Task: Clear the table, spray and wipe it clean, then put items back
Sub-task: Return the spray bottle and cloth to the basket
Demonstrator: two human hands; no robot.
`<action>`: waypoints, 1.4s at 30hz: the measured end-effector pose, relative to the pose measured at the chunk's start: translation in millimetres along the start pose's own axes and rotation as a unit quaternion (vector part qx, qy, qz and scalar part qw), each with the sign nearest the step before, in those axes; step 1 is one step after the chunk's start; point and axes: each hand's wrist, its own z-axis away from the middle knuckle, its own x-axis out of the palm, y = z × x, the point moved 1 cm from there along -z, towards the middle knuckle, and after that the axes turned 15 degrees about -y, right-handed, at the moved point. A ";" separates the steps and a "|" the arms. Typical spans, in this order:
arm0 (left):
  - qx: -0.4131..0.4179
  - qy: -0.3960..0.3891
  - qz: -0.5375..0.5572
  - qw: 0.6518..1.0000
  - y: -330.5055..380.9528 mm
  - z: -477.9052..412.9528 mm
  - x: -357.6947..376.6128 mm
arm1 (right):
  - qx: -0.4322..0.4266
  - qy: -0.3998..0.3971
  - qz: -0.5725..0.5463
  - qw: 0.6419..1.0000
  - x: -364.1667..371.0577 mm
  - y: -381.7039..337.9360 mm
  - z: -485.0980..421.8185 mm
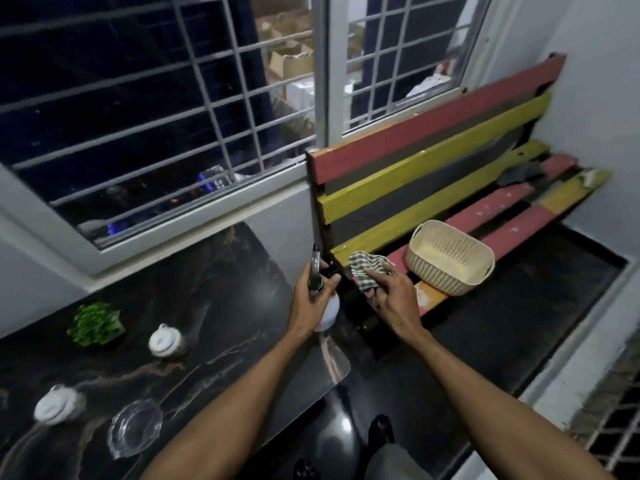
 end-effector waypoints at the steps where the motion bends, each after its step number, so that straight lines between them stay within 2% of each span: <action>1: 0.008 -0.015 -0.001 1.000 6.9 -14.6 10.5 | 0.009 0.014 -0.007 1.000 -12.2 9.9 -3.1; 8: 0.039 -0.112 -0.022 0.993 15.4 -127.4 103.8 | 0.091 0.084 -0.046 0.991 -85.0 104.2 -44.6; 15: -0.015 -0.176 -0.003 0.984 -26.0 -256.4 231.8 | 0.183 0.101 -0.067 0.976 -142.6 251.7 -127.2; 19: -0.033 -0.210 0.028 0.977 -65.5 -331.5 300.7 | 0.231 0.095 -0.068 0.966 -147.0 339.6 -183.8; 24: -0.041 -0.232 0.043 0.971 -124.6 -401.2 352.1 | 0.245 0.056 -0.057 0.966 -121.2 409.9 -234.3; 31: -0.085 -0.270 0.016 0.959 -221.3 -433.6 386.9 | 0.266 0.031 -0.075 0.961 -74.7 465.9 -270.2; 34: -0.124 -0.260 0.028 0.957 -250.7 -435.3 393.6 | 0.287 0.009 -0.054 0.957 -61.5 482.0 -276.7; 39: -0.180 -0.268 0.010 0.946 -268.3 -438.7 396.0 | 0.286 -0.098 -0.048 0.952 -48.3 501.2 -274.0; 42: -0.195 -0.277 -0.025 0.941 -270.3 -441.9 399.2 | 0.297 -0.109 -0.063 0.947 -42.2 502.8 -272.1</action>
